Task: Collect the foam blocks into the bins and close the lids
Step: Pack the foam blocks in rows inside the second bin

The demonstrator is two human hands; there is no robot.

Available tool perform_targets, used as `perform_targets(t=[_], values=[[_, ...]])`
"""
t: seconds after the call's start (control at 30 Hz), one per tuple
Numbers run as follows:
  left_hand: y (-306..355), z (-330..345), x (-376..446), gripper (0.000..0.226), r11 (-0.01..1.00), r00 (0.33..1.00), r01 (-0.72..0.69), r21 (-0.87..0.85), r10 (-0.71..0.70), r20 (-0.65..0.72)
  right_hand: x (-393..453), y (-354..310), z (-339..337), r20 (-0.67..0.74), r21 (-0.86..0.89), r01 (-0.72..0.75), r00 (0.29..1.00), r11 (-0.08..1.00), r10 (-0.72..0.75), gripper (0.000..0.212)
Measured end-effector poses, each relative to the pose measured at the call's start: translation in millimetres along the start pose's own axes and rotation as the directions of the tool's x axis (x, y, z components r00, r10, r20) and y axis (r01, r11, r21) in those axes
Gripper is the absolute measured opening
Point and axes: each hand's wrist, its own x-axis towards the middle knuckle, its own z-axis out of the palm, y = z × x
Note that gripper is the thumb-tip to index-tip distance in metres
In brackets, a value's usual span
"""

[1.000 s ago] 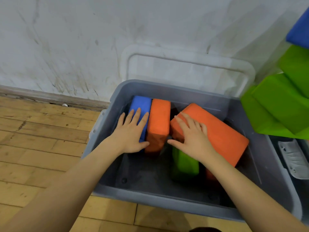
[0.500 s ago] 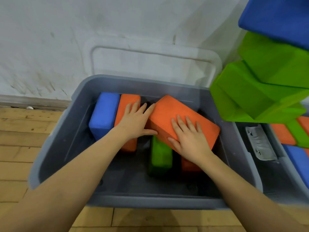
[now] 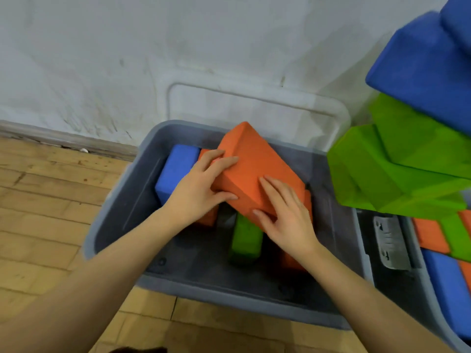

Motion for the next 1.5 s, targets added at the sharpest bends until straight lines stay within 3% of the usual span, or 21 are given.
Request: perform_targets(t=[0.13,0.27,0.4,0.7,0.87,1.0,1.07,1.23,1.3,1.43,1.5], values=[[20.4,-36.3,-21.3,0.064,0.996,0.996,-0.036,0.081,0.043,-0.08,22.7,-33.1,-8.0,0.048,0.098,-0.049,0.998,0.994,0.044,0.091],[31.6,-81.5,-37.0,0.068,0.983,0.98,-0.091,0.162,0.116,-0.158,33.2,-70.9,-10.2,0.008,0.22,0.06,0.998,0.974,-0.064,0.088],[34.7,-107.8,-66.1,0.069,0.988,0.975,-0.027,0.154,0.06,-0.214,30.7,-104.2,-1.4,-0.062,0.249,0.192,0.981,0.949,-0.182,0.078],[49.6,-166.4,-88.7,0.064,0.96,0.954,-0.098,0.262,0.166,-0.248,40.9,-159.4,-8.0,-0.241,0.238,0.306,0.938,0.922,-0.249,0.075],[35.2,-169.9,-106.9,0.063,0.953,0.99,-0.058,0.299,0.092,-0.102,43.7,-158.3,-1.2,-0.049,0.471,0.222,0.973,0.854,-0.225,0.081],[35.3,-161.7,-116.7,0.063,0.967,0.989,-0.031,0.255,0.066,-0.131,41.3,-145.1,2.5,0.135,0.62,0.114,0.959,0.776,-0.249,0.08],[36.8,-160.8,-118.1,0.065,0.972,0.987,-0.004,0.236,0.041,-0.153,38.8,-144.7,6.7,0.154,0.657,0.108,0.949,0.746,-0.274,0.077],[32.1,-138.5,-123.6,0.069,0.944,0.969,0.22,0.245,-0.183,-0.166,35.9,-150.1,11.8,0.171,0.724,0.085,0.939,0.685,-0.297,0.059],[23.7,-122.0,-125.7,0.068,0.923,0.946,0.303,0.236,-0.261,-0.193,35.8,-148.7,18.4,0.186,0.696,0.115,0.925,0.709,-0.332,0.054],[13.2,-105.1,-124.5,0.061,0.897,0.896,0.4,0.191,-0.338,-0.288,33.9,-127.9,36.6,0.273,0.683,-0.028,0.936,0.73,-0.22,0.049],[13.9,-104.2,-117.0,0.061,0.889,0.875,0.426,0.168,-0.358,-0.326,30.5,-113.9,45.6,0.256,0.624,0.02,0.939,0.781,-0.228,0.047]])
